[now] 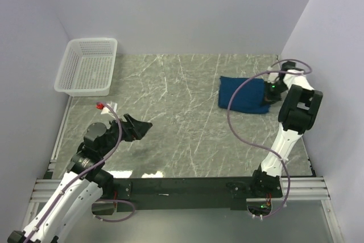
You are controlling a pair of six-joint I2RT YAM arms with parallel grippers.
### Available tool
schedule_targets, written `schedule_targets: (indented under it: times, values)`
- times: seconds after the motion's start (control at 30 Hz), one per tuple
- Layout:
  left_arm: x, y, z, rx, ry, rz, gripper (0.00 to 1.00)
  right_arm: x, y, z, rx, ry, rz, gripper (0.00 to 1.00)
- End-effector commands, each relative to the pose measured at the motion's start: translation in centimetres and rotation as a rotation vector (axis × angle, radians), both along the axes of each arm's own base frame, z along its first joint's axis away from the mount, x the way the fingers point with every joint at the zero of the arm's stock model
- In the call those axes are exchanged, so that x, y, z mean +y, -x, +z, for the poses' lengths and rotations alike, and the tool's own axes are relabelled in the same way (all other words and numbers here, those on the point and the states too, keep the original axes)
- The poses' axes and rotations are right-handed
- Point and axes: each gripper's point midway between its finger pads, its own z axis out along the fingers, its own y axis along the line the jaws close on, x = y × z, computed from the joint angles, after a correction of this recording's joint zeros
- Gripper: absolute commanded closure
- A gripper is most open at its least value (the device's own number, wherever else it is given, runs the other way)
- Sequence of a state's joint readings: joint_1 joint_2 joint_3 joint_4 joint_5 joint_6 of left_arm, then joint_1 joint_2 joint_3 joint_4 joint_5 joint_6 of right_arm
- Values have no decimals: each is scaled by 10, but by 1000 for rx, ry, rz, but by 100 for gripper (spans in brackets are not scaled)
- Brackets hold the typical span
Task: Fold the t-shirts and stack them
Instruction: Neatly place the folded tshirt to the corner
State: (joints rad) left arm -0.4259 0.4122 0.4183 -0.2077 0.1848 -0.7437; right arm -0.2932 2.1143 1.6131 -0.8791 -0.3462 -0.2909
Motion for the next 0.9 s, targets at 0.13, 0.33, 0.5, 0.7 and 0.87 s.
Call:
schedule_targets:
  times: [0.13,0.33,0.5,0.7,0.87]
  values:
    - [-13,-2,3,-13,38,-61,17,-93,-14,29,-23,321,42,69]
    - [-13,-3,4,-11,26,-65,17,-125,-18,67,-71,571,41,33]
    - [-5,-12,11,-25,-31,-14,16,-123,-18,122,-211,710,46,30]
    - [38,-36,39,-47,-189,215,1,-70,12,198,-544,655,99,24]
    - [58,-49,51,-11,-267,301,1,-25,61,223,-892,464,-152,0]
